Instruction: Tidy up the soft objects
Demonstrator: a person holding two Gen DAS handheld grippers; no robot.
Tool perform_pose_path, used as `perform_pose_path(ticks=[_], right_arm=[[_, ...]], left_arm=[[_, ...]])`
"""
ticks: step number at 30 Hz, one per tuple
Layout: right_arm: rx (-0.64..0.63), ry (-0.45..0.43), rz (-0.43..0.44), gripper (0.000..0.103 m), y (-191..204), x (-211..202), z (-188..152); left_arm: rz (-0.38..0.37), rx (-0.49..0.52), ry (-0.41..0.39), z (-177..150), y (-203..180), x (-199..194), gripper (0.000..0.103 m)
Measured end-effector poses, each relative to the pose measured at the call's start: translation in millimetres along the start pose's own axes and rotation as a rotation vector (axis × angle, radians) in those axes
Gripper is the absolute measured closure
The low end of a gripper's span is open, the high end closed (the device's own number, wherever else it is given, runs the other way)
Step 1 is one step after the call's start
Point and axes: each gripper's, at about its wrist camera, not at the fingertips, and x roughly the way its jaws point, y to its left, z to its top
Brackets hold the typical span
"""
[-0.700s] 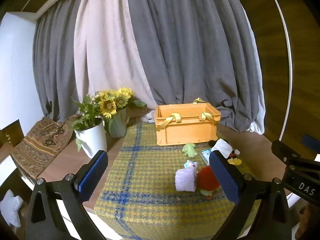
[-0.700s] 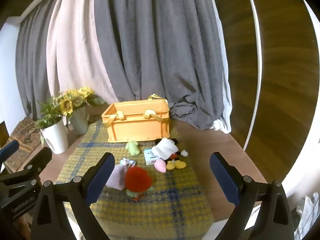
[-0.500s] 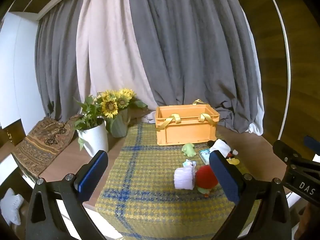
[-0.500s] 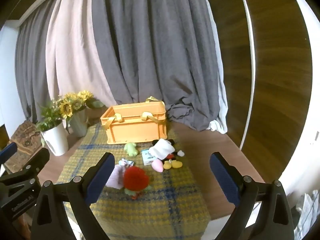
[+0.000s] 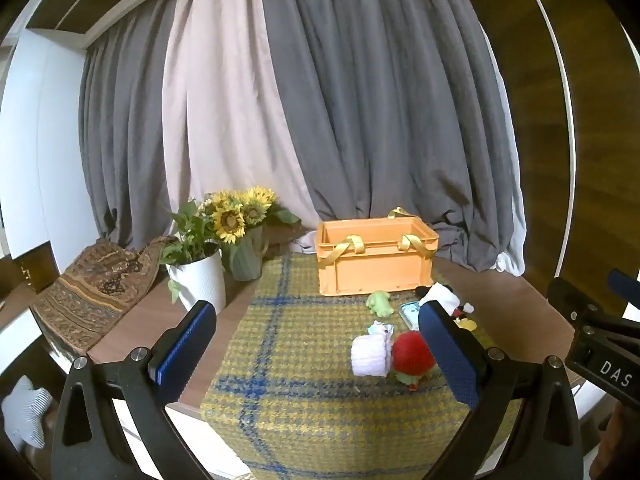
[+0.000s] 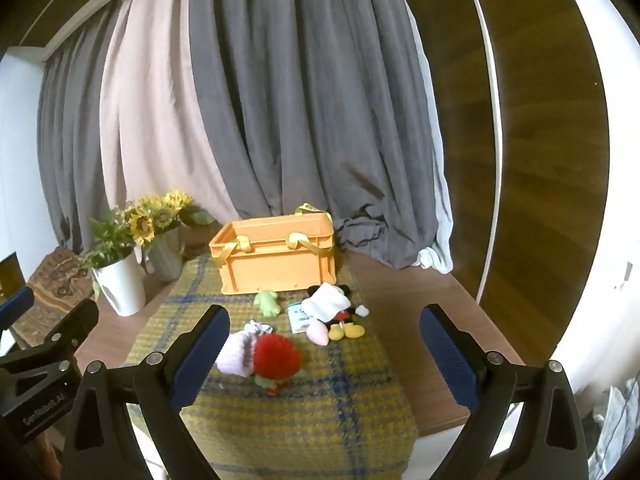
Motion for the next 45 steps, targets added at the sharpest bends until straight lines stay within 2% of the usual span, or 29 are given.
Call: perform_pose_path(ticks=[21, 45], right_arm=[[-0.008, -0.052, 0.005, 0.006, -0.5, -13.8, -1.0], [-0.007, -0.051, 0.003, 0.006, -2.3, -9.3, -2.8]], left_arm=[[-0.004, -0.014, -0.032, -6.4, 4.5, -9.3, 0.0], [-0.01, -0.016, -0.03, -10.3, 1.7, -8.4, 0.0]])
